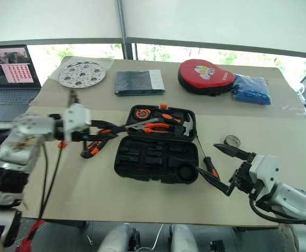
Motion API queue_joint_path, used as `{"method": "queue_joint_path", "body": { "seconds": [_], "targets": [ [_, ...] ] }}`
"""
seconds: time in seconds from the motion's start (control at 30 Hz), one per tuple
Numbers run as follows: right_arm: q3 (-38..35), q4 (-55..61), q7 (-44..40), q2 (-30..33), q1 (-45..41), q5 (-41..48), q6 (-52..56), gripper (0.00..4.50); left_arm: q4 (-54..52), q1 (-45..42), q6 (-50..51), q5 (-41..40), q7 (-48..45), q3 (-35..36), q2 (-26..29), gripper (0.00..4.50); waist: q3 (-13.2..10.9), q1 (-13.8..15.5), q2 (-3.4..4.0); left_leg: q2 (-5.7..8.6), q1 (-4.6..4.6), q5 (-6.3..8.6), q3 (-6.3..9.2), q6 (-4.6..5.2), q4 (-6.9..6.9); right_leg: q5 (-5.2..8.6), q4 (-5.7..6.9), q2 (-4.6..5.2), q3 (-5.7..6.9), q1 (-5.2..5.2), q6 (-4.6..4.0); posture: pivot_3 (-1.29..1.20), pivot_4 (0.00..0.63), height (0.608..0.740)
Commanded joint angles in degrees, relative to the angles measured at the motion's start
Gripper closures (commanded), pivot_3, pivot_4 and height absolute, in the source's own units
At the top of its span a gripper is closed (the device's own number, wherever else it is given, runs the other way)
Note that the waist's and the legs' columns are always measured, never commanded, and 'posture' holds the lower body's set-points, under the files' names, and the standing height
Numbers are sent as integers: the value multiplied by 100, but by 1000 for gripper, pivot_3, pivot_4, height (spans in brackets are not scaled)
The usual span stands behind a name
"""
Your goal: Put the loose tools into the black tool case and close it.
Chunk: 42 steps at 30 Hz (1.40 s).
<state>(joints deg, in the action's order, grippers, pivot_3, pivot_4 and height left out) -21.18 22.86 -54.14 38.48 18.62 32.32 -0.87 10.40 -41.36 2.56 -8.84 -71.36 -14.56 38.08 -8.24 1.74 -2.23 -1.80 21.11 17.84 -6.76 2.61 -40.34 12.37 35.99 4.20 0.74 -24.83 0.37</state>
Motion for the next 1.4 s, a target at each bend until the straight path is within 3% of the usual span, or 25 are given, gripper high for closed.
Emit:
{"method": "queue_joint_path", "body": {
  "seconds": [0.03, 0.2, 0.67, 0.73, 0.77, 0.9, 1.0, 1.07, 1.17, 1.4],
  "targets": [
    [-506, -190, -194, -85, 314, -4, -391, 0, 512, -399, -325, 540, -42, -416, -263, 3644, 0, -90, 1, 2, 1, 5, 4, 9, -2, 2, 0, 2, -5, 1, 4, 0, 150, 740],
    [-676, -374, -270, -280, 531, -21, -699, 0, 998, -637, -399, 1157, 110, -831, -569, 3644, 0, -136, 2, 2, 2, 18, 9, 32, -8, 2, -6, 3, -7, 2, 14, 0, 150, 740],
    [-518, -340, -297, -558, 644, -23, -879, 0, 1480, -881, -576, 1882, 391, -1006, -941, 3644, -1, -98, 4, -2, 5, 21, 15, 40, -25, 2, 2, 15, -2, 4, 20, 0, 150, 740],
    [-463, -280, -281, -571, 627, -11, -827, 0, 1396, -847, -410, 1787, 337, -938, -1010, 2644, -1, -100, 4, -3, 5, 24, 16, 45, -32, 2, 7, 15, -2, 6, 20, 0, 150, 740],
    [-448, -259, -270, -572, 621, -8, -810, 0, 1371, -837, -390, 1729, 342, -890, -1047, 2469, -1, -96, 5, -4, 5, 25, 16, 47, -36, 2, 8, 15, -2, 8, 20, 0, 150, 740],
    [-417, -206, -254, -566, 621, 6, -776, 0, 1314, -777, -974, 1450, 416, -651, -1155, 931, -2, -81, 6, -5, 5, 34, 18, 61, -50, 0, 9, 20, 1, 16, 23, 0, 150, 740],
    [-403, -177, -230, -578, 635, 12, -749, 0, 1102, -619, -565, 767, 508, -146, -1413, 58, -2, -86, 7, -5, 4, 36, 19, 65, -54, -1, 6, 22, 0, 21, 26, 0, 150, 740],
    [-397, -163, -197, -597, 643, 20, -733, 0, 975, -488, -329, 429, 495, 90, -1500, 58, -1, -99, 8, -8, 4, 37, 19, 67, -56, -1, 7, 22, 0, 21, 27, 0, 150, 740],
    [-328, -106, -97, -668, 650, -3, -713, 0, 1249, -229, -64, 145, 595, 362, -1603, 745, 1, -122, 12, -10, 1, 34, 19, 62, -57, -1, 9, 20, 1, 22, 28, 0, 150, 740],
    [-172, -28, 65, -699, 565, -35, -640, 0, 1885, -29, -69, 113, 848, 444, -1978, 3327, 7, -91, 25, -6, -8, 37, 21, 67, -58, -2, 7, 22, 4, 38, 31, 0, 150, 740]
  ]
}}
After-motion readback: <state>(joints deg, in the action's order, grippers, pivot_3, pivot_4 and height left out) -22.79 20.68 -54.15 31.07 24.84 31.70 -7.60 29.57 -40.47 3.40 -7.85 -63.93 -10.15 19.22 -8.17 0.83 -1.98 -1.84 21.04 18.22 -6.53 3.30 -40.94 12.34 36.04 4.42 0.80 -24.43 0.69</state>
